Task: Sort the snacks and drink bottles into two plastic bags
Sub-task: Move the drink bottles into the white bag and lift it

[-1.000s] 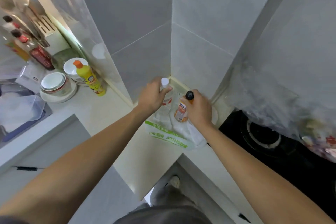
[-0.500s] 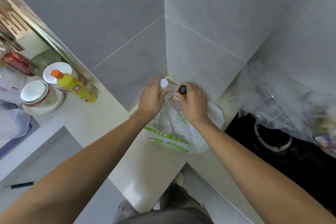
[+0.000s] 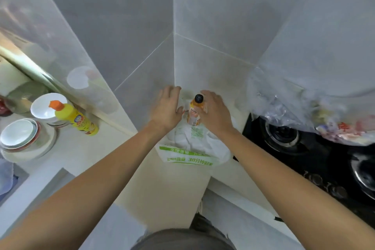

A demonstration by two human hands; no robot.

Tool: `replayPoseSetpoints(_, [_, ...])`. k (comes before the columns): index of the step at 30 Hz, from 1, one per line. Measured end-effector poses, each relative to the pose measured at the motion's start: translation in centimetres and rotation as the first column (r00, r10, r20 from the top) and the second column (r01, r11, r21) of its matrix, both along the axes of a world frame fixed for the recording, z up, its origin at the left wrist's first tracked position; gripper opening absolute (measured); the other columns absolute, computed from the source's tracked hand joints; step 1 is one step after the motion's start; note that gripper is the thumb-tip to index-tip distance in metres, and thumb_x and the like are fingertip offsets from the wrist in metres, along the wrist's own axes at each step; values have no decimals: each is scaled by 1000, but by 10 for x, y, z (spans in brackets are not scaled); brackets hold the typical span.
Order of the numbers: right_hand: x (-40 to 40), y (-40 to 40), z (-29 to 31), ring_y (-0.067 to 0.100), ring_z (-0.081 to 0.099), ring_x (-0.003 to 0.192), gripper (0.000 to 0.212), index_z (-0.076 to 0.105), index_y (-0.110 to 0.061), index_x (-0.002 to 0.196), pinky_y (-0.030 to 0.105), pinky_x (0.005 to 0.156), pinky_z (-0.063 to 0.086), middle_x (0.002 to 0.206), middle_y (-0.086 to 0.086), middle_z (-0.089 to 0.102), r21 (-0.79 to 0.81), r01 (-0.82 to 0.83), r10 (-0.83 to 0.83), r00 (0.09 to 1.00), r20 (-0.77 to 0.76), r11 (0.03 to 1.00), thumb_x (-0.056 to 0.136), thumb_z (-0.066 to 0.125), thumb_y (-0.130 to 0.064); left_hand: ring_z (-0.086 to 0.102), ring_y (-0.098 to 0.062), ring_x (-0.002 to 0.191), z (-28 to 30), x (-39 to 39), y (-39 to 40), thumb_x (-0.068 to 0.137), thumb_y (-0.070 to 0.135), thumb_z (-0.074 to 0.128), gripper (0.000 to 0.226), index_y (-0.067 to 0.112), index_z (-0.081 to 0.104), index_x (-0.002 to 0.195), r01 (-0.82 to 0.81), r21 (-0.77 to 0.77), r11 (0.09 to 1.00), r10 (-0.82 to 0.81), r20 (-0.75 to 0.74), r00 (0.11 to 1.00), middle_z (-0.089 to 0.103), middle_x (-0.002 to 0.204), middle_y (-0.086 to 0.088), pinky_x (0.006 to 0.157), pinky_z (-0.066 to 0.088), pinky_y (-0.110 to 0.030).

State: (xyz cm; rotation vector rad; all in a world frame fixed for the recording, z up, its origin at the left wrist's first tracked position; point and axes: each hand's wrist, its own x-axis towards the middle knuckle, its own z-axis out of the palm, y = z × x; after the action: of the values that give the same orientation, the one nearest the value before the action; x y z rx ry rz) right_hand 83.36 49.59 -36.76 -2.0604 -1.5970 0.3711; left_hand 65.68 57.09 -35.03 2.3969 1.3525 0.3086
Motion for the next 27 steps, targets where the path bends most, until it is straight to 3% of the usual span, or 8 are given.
replayPoseSetpoints(6, [-9, -60, 32, 28, 50, 126, 53, 47, -13, 147, 44, 95, 51, 140, 7, 56, 60, 83, -91, 984, 152, 995, 99, 61, -32, 31, -31, 148, 28, -15, -30, 93, 31, 61, 60, 17, 40, 148, 215, 226, 950, -215, -26, 976, 40, 155, -7, 105, 47, -46])
replayPoseSetpoints(10, [-1, -124, 47, 32, 50, 127, 60, 44, -12, 150, 47, 100, 50, 145, 9, 52, 101, 184, -203, 950, 237, 978, 96, 66, -27, 30, -40, 148, 40, 3, -63, 92, 36, 60, 64, 17, 41, 150, 335, 252, 908, -336, -39, 941, 41, 156, -13, 112, 41, -55])
replayPoseSetpoints(15, [23, -220, 63, 27, 48, 130, 65, 40, -15, 151, 41, 102, 50, 146, 6, 50, 134, 355, -379, 886, 268, 925, 96, 67, -35, 31, -39, 149, 49, 51, -129, 93, 47, 61, 74, 18, 36, 157, 487, 312, 816, -491, -70, 868, 40, 160, -14, 118, 34, -54])
replayPoseSetpoints(22, [81, -369, 60, 24, 34, 148, 76, 27, -19, 160, 44, 114, 43, 163, 4, 35, 120, 559, -570, 783, 250, 821, 97, 66, -39, 34, -33, 147, 57, 147, -252, 91, 53, 64, 78, 19, 38, 156, 648, 332, 685, -682, -19, 731, 43, 157, -6, 112, 43, -52])
replayPoseSetpoints(27, [136, -475, 48, 23, 34, 147, 77, 30, -18, 159, 42, 113, 45, 162, 3, 37, 135, 636, -649, 729, 216, 759, 95, 69, -38, 28, -31, 153, 52, 226, -360, 94, 56, 60, 79, 22, 31, 159, 705, 296, 644, -726, -51, 685, 35, 163, -7, 116, 38, -53])
